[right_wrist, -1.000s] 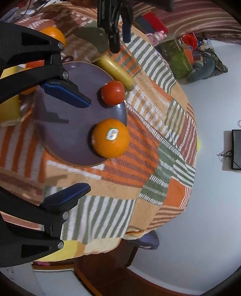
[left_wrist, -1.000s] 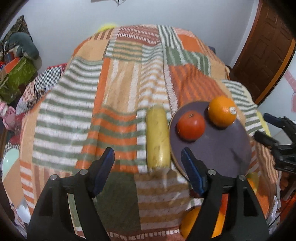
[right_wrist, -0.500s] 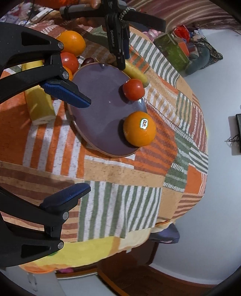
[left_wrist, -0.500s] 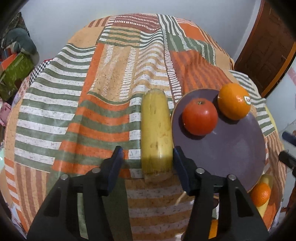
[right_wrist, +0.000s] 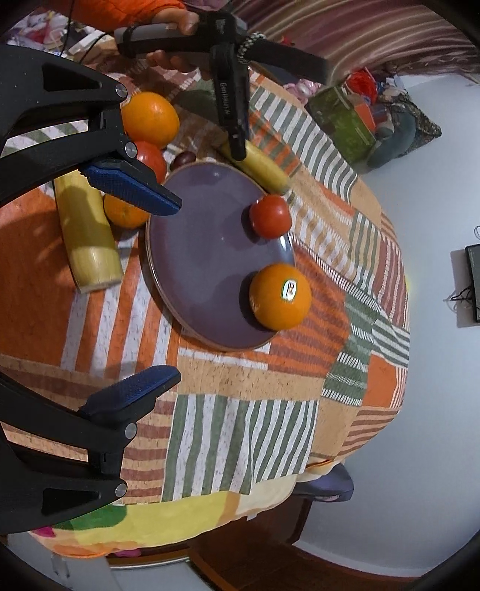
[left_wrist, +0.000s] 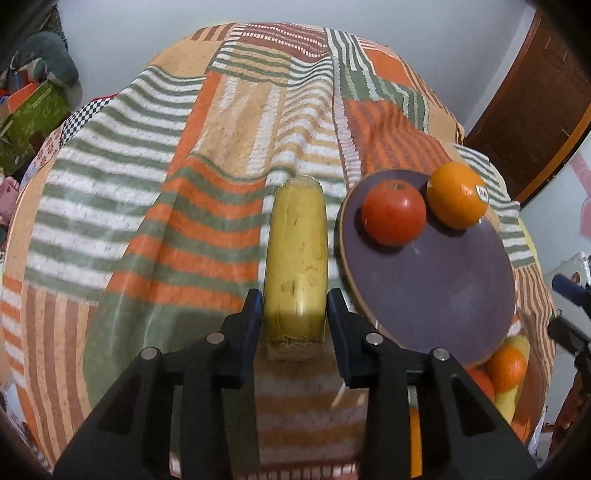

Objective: Organize fruits
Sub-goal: 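Grasp the yellow corn-like cylinder with the left tool while the right tool moves to the large orange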

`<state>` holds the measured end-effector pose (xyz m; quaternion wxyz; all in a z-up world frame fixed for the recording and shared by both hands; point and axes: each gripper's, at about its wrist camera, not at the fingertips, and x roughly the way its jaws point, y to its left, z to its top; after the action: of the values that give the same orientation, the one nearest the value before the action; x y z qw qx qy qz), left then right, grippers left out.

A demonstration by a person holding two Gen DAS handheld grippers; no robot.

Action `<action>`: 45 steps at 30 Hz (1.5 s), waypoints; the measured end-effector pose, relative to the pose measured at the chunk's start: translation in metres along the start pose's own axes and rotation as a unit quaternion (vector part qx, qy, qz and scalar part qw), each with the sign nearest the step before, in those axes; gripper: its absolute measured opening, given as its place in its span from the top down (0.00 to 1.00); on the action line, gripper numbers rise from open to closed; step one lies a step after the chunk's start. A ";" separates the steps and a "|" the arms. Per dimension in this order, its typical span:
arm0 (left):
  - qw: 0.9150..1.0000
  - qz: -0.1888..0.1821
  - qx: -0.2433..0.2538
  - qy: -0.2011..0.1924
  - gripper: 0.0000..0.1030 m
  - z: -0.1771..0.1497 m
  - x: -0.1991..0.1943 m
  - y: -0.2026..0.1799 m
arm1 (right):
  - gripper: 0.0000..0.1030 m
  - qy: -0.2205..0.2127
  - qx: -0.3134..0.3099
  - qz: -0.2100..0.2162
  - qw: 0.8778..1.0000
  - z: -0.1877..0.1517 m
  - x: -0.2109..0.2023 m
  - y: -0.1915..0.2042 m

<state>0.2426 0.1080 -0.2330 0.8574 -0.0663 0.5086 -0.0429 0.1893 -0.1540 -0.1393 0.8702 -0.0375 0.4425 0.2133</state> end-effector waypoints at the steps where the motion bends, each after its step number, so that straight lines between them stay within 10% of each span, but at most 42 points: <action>1: 1.000 0.000 -0.001 0.001 0.65 -0.005 -0.004 0.000 | 0.21 -0.001 -0.001 0.001 1.000 -0.001 -0.001 0.002; 22: 1.000 0.001 -0.007 0.018 0.65 -0.125 -0.086 0.006 | 0.21 -0.008 -0.092 0.053 0.994 -0.014 -0.010 0.090; 45: 1.000 -0.020 -0.013 0.009 0.60 -0.121 -0.087 0.019 | 0.19 0.045 -0.173 0.044 0.983 -0.020 0.040 0.152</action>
<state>0.0947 0.1300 -0.2181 0.8510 -0.0874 0.5151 -0.0540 0.1330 -0.0077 -0.1643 0.8194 -0.1772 0.4393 0.3228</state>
